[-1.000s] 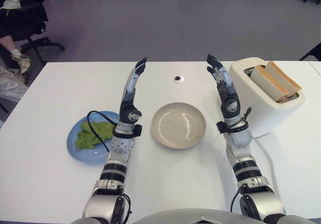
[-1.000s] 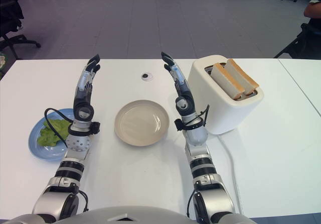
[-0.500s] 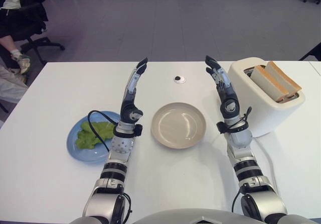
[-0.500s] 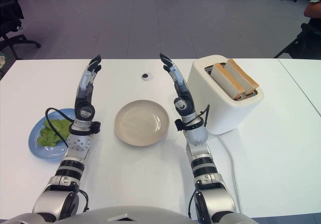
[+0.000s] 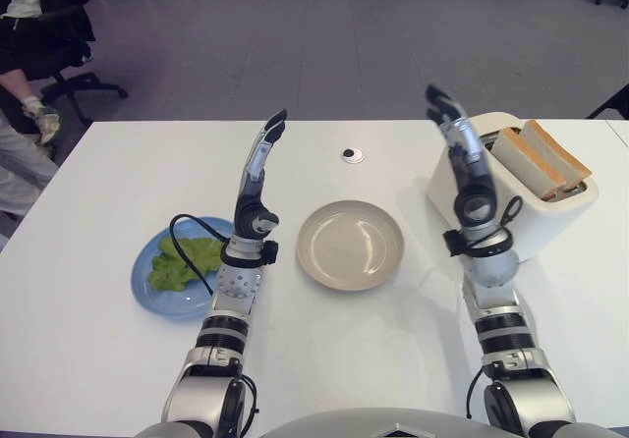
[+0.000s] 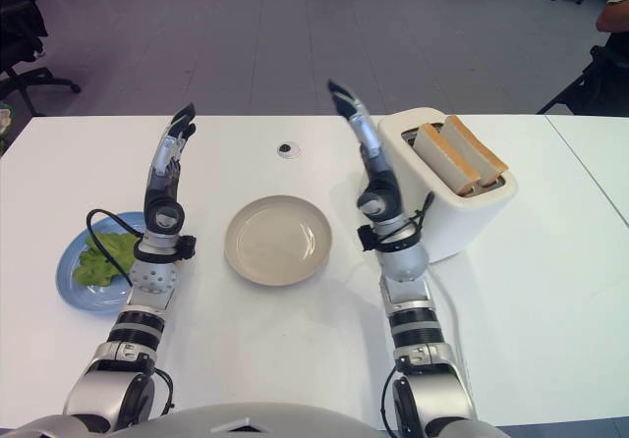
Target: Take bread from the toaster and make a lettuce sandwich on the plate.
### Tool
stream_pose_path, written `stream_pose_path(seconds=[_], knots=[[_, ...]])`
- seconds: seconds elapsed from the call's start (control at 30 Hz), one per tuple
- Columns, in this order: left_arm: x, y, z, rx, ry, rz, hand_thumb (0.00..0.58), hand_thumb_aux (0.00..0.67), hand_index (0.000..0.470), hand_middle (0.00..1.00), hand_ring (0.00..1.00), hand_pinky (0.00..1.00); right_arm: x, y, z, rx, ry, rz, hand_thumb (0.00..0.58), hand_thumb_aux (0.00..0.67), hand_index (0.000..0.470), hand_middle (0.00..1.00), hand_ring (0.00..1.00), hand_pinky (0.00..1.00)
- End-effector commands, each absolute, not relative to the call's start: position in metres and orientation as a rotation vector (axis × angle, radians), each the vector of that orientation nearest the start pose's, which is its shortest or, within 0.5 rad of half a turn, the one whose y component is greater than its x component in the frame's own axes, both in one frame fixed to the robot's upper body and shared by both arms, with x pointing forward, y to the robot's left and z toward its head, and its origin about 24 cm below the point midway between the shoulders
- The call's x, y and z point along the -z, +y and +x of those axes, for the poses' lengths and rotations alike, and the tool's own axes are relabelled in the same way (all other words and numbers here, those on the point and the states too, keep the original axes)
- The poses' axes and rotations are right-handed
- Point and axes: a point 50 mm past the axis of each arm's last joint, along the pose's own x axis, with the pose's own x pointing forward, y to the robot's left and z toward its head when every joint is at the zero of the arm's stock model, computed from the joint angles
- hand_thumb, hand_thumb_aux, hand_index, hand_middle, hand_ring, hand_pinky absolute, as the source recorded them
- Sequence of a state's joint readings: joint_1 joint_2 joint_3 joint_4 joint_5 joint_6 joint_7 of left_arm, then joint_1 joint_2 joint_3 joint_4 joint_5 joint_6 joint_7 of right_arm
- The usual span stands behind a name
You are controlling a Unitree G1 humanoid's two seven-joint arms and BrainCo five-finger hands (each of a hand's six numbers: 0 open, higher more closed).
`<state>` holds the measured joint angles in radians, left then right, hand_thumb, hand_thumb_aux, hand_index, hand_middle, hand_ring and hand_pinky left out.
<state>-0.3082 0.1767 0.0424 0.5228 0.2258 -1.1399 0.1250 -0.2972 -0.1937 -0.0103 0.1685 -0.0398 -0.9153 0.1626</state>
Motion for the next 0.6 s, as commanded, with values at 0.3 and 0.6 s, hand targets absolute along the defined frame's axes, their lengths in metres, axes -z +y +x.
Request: stream_pose_path(seconds=[0.3, 0.6], knots=[[-0.104, 0.177, 0.270, 0.054, -0.919, 0.349, 0.000, 0.000, 0.000, 0.00, 0.00, 0.00, -0.172, -0.318, 0.264, 0.248, -0.530, -1.123, 0.000, 0.000, 0.000, 0.00, 0.00, 0.00], [-0.105, 0.184, 0.271, 0.035, -0.916, 0.372, 0.000, 0.000, 0.000, 0.00, 0.00, 0.00, -0.126, -0.345, 0.273, 0.143, -0.182, -1.198, 0.000, 0.000, 0.000, 0.00, 0.00, 0.00]])
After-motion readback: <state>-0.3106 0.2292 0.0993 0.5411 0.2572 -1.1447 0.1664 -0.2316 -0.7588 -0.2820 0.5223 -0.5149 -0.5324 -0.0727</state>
